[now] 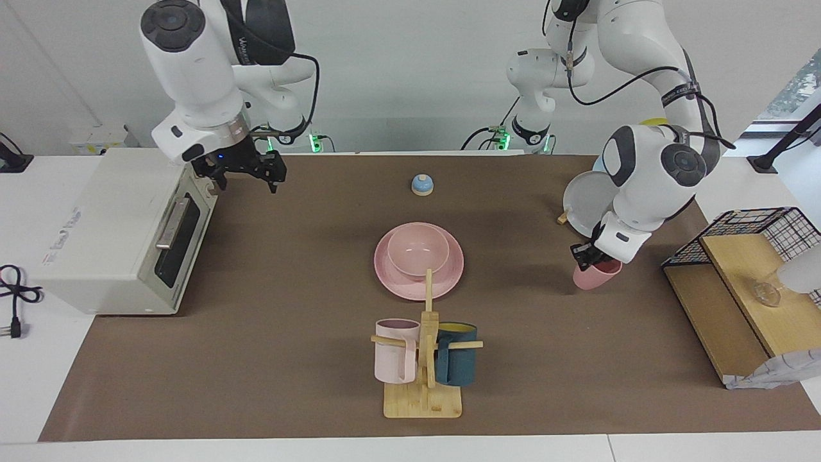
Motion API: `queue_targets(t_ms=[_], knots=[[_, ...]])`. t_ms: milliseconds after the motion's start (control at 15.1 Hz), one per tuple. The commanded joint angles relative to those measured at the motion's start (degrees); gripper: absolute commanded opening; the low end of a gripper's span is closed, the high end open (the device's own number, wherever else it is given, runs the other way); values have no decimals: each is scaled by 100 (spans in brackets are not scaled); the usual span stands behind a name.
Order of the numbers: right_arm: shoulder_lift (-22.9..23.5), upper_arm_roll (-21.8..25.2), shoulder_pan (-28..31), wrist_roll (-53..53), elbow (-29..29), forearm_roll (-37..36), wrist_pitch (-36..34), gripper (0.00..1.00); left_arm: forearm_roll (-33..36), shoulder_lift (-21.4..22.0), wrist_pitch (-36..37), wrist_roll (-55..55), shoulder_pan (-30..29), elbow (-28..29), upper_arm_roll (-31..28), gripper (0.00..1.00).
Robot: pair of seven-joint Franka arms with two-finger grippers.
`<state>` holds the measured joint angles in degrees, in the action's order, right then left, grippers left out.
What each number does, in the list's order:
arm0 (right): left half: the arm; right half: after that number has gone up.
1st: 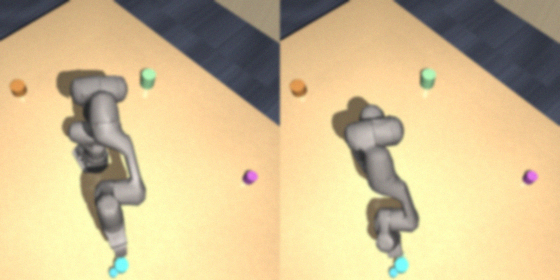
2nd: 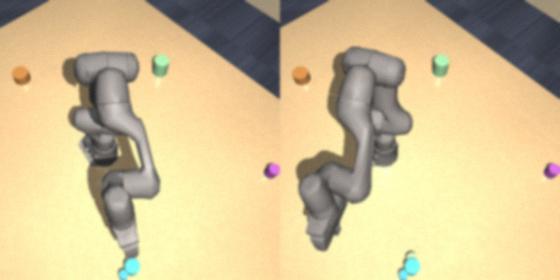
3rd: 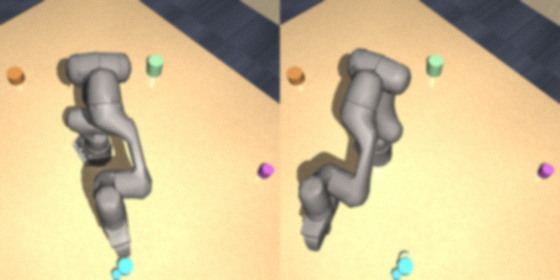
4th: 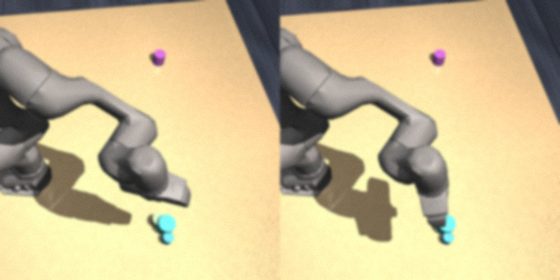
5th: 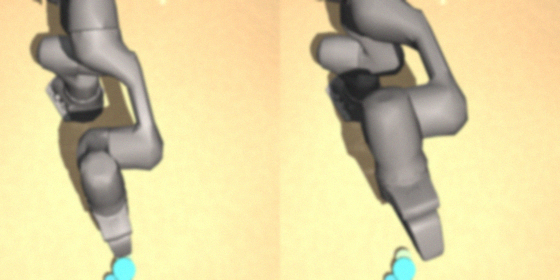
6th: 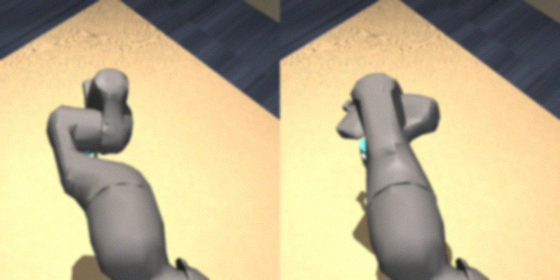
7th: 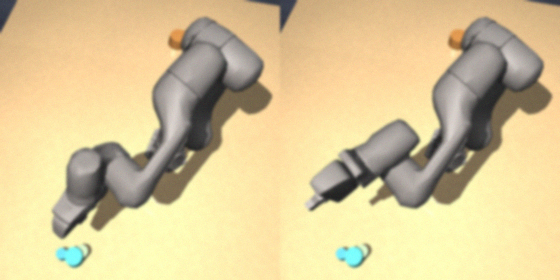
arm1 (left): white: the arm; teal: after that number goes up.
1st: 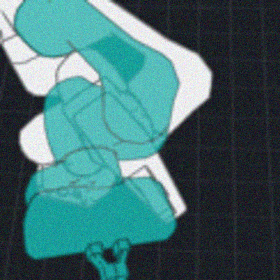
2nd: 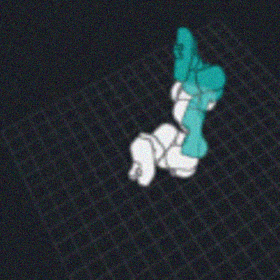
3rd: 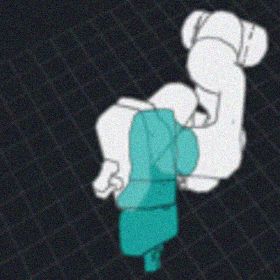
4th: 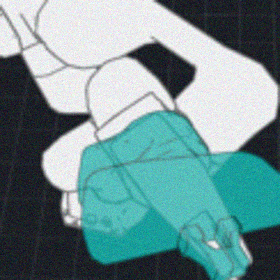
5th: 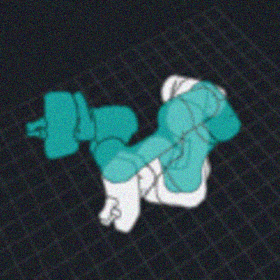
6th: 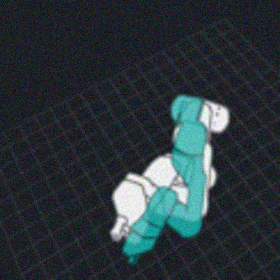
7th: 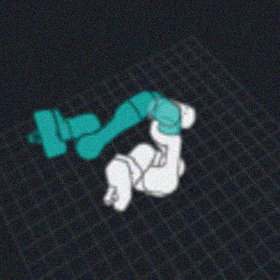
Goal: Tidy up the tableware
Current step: 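Lift the cup with the left gripper while the right gripper withdraws, then carry the pink cup over the bowl and lower it in with the left gripper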
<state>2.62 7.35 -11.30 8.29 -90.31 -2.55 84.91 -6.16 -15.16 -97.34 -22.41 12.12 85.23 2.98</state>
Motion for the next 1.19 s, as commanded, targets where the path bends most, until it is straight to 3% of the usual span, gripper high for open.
queue_targets(t_ms=[0, 133, 331, 729, 994, 1127], knots=[[-279, 65, 101, -424, -451, 97, 333, 100, -166, -310, 277, -1297, 833, -724, -70, 0], [-629, 56, 145, -415, -959, 97, 447, 100, -254, -461, 277, -2018, 1343, -1034, -79, 0], [-622, 48, 399, -494, -1006, 201, 649, 100, -255, -724, 15, -2898, 2038, -1078, -96, 0], [-508, 39, 708, -899, -909, 431, 720, 100, -184, -1146, -416, -3533, 2497, -1149, -88, 0], [-386, 74, 708, -881, -857, 431, 738, 100, -114, -1155, -882, -3700, 2637, -728, -96, 0], [-192, 65, 725, -926, -481, 396, 738, 100, -53, -1155, -1102, -3832, 2699, -552, -96, 0]])
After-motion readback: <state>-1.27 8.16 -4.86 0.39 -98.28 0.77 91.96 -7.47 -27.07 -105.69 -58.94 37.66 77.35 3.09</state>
